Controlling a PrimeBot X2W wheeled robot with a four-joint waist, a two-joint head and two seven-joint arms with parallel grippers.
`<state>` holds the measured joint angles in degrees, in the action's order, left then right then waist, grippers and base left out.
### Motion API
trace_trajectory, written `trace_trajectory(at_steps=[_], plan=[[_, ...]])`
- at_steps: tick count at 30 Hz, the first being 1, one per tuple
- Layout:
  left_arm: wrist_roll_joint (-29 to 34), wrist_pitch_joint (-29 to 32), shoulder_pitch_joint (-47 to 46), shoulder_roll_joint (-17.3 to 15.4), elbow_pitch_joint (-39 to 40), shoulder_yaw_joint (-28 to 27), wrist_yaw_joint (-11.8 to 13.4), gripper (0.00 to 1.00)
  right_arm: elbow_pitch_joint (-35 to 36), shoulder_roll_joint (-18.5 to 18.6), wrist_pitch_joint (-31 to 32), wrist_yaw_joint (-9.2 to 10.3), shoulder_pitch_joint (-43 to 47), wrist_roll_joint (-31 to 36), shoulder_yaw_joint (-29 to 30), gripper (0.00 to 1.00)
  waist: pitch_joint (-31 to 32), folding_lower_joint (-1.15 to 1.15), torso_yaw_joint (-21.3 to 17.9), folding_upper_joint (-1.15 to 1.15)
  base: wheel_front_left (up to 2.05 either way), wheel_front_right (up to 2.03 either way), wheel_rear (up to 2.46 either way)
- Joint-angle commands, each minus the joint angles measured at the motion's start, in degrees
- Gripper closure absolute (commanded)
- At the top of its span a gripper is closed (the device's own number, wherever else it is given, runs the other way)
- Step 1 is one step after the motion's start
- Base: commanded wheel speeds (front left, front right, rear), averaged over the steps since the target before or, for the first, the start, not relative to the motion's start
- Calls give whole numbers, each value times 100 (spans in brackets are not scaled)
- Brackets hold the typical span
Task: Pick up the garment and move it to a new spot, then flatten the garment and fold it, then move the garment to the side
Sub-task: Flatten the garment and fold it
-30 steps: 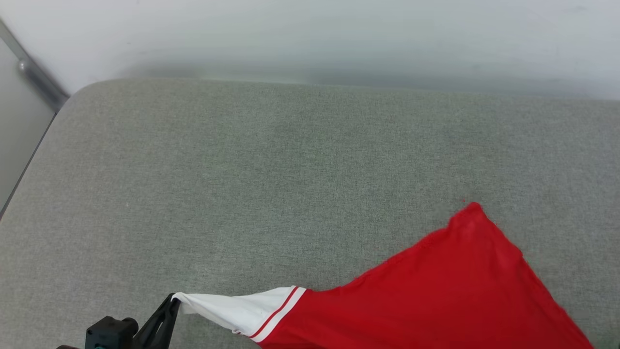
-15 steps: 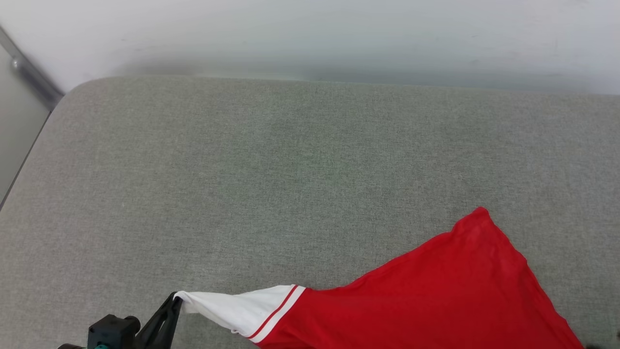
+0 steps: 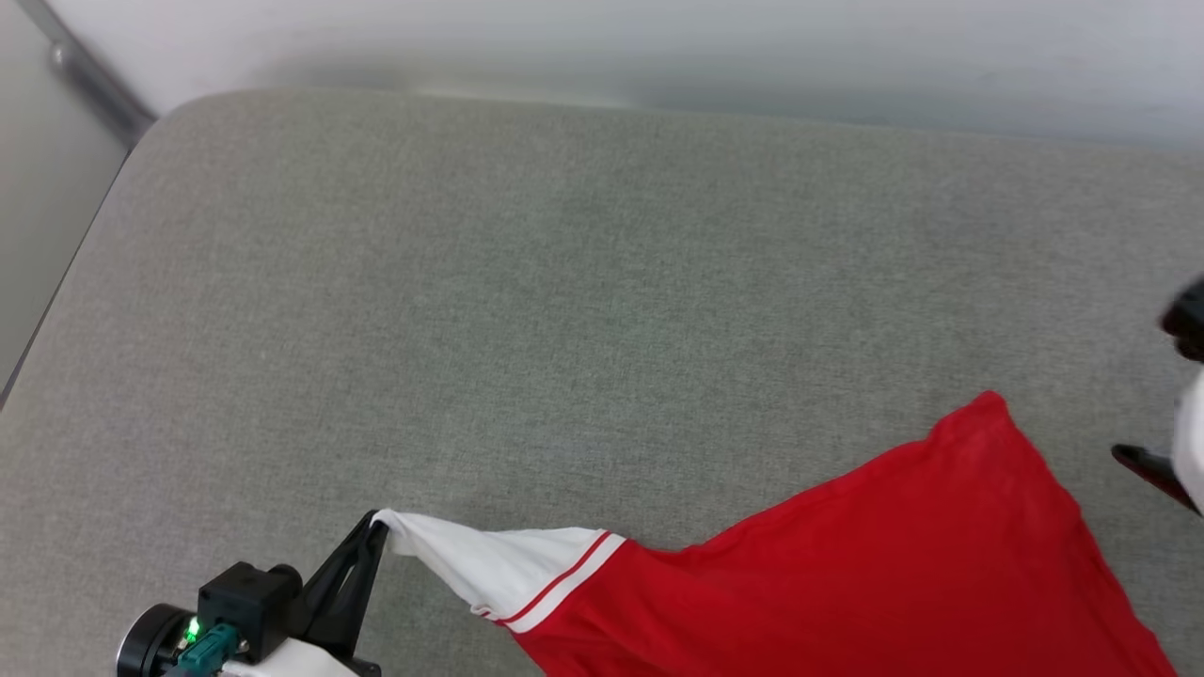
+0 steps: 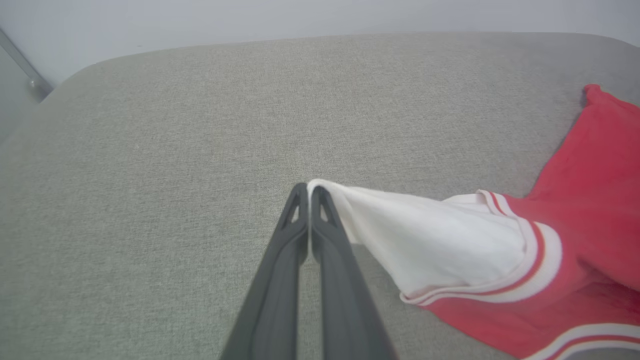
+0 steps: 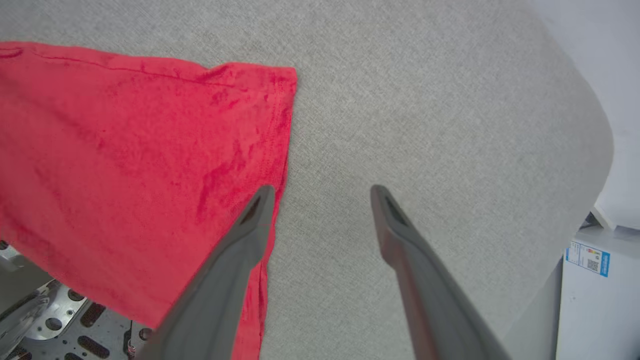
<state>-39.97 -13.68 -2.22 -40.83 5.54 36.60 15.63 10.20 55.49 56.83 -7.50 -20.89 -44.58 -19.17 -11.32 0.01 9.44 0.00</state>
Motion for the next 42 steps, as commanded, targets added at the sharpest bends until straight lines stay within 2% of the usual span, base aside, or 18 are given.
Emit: trace_trajectory(at_steps=[1,5,10,15,20,21,22,28,35,39,42], plan=[[58,-3,-158,50,0,12,-38,100,-193,-193,278,3,-537,178,-416,0,-175,-1,121,0,0,0,0],[112,-28,-331,131,-24,29,-103,100,-776,-630,640,3,-1412,393,-1126,0,-406,-1,250,0,0,0,0],[157,-56,-490,209,-46,28,-145,100,-1653,-1061,621,2,-2001,525,-1759,0,-671,-1,379,0,0,0,0],[194,-65,-604,285,-86,46,-198,100,-2248,-1346,406,3,-2086,479,-2115,0,-836,-1,453,0,0,0,0],[202,-76,-688,341,-169,52,-251,100,-2554,-1484,353,-15,-1759,212,-2951,0,-895,-1,468,0,0,0,0],[202,-80,-699,343,-187,45,-258,100,-2558,-1473,282,-24,-1758,173,-3048,57,-896,-1,459,0,0,0,0],[201,-84,-707,345,-209,42,-267,100,-2584,-1467,181,-27,-1791,136,-3092,100,-881,-1,446,0,0,0,0],[250,-87,-728,285,-257,52,-261,100,-2686,-1338,-792,-2,-2206,-107,-2915,100,-498,-1,336,0,0,0,0],[422,77,-992,75,-15,34,-273,100,-2306,-990,-1930,3,-2384,-323,-2853,100,217,-1,153,0,0,0,0],[546,226,-1470,-20,153,-16,-404,100,-2061,-808,-2458,3,-2499,-421,-2734,100,441,-1,35,0,0,0,0],[641,362,-2001,-77,208,-99,-546,100,-1967,-827,-2831,3,-2643,-451,-2552,100,499,-1,-86,0,0,0,0]])
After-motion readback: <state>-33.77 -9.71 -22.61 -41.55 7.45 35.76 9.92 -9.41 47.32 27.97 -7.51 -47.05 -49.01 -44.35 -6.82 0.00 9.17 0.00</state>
